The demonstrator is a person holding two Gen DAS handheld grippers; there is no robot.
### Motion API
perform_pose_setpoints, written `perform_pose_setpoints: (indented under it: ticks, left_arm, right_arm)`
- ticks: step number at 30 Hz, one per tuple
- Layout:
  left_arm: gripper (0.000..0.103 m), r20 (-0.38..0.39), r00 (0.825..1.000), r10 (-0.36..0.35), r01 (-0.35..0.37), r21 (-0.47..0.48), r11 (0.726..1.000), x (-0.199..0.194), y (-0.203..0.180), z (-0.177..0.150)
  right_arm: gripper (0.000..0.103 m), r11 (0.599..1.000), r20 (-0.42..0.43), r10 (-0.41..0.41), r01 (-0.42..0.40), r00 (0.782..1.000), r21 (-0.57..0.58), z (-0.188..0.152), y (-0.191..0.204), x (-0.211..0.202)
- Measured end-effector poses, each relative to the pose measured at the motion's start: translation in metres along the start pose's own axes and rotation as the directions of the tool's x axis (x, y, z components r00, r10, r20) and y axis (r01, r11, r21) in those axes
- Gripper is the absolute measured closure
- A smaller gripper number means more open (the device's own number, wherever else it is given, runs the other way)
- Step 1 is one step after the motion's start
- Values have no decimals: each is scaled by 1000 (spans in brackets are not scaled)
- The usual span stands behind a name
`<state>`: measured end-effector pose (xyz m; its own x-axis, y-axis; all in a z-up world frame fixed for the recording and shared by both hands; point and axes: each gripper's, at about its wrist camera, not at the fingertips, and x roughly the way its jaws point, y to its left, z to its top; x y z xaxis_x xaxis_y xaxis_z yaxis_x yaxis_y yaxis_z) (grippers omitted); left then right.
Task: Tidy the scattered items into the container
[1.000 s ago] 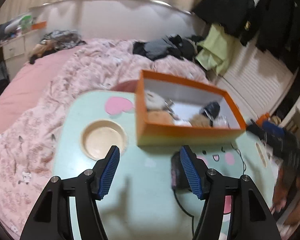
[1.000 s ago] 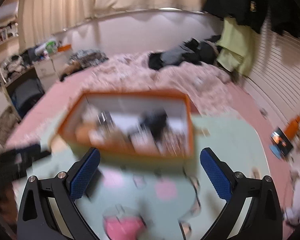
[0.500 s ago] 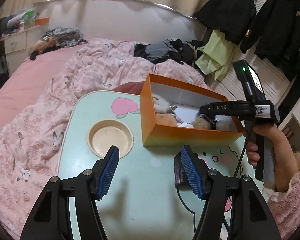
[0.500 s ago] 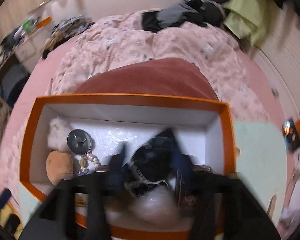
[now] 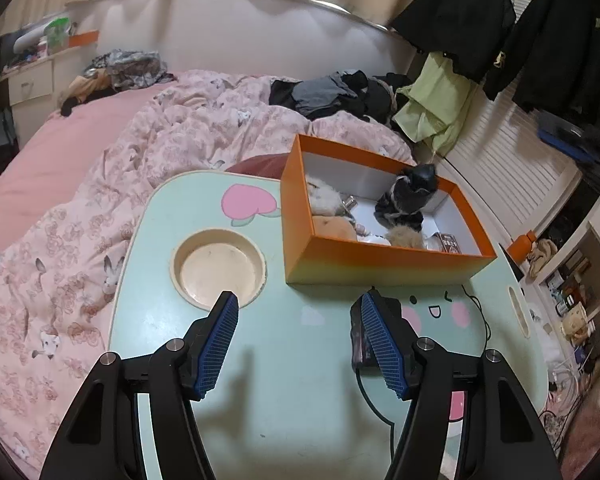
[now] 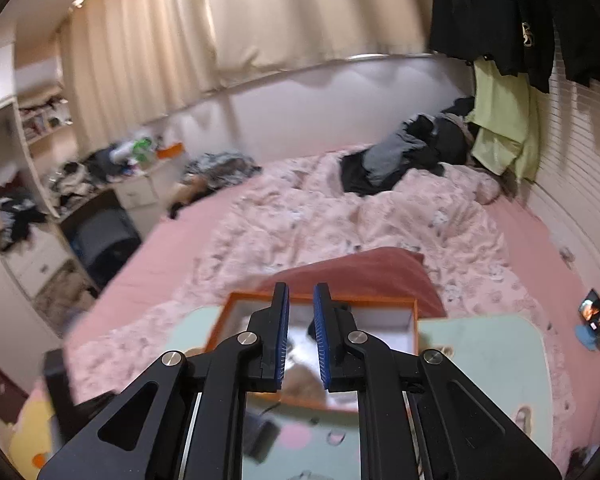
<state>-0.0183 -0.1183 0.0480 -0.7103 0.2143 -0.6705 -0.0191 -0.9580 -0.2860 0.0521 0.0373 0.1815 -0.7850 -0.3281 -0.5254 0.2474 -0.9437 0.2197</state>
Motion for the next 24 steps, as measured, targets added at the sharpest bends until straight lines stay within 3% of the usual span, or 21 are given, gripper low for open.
perform_pose_setpoints:
  ticks: [3,4,5,7,8,14,15,16,18,20,24]
  left_arm:
    - [39,-19,1000,-3,3,-1,1000,6,-1,-2]
    - [39,-26,1000,-4,4,-1,1000,7,-2,-4]
    - [39,-31,1000,-5,5,1,1000,9,-3,-5]
    - [39,-37,999,-5,5,12,1000,10,-7,-7]
    - [39,-37,999,-5,6,18,1000,10,-8,-8]
    - [39,-29,999,-20,20,7,1000,5,-8,-6]
    - [39,-29,999,-19,19,4,1000,5,-7,-6]
    - [39,-28,999,-18,18,3,1000,5,-7,-6]
    - [39,-27,999,-19,19,-1,1000,4,-6,-5]
    - [39,-26,999,-23,22,-6,1000,5,-6,-5]
    - [39,-22,1000,-21,21,-6,1000,4,-5,-5]
  right_arm:
    - [88,1000,-66,11,-11,998,3,-12,-3,6]
    - [80,1000,-105,-6,7,994,11,-14,-6,18]
    - [63,1000,-144,-27,28,989,5,-15,-8,32]
    - [41,996,-191,-86,87,978,-5,-16,-14,59]
    - [35,994,-211,-109,109,971,-12,-19,-17,73]
    - [36,991,-369,-129,126,920,-33,-38,-18,152]
    - [39,990,-399,-143,134,906,-49,-42,-15,163]
    - [61,991,-434,-137,126,890,-54,-46,-13,172]
    - [64,994,-485,-105,100,868,-37,-52,-12,181]
    - [71,995,-468,-101,95,878,-35,-48,-12,175]
    - [72,998,-365,-35,50,930,30,-30,-14,140]
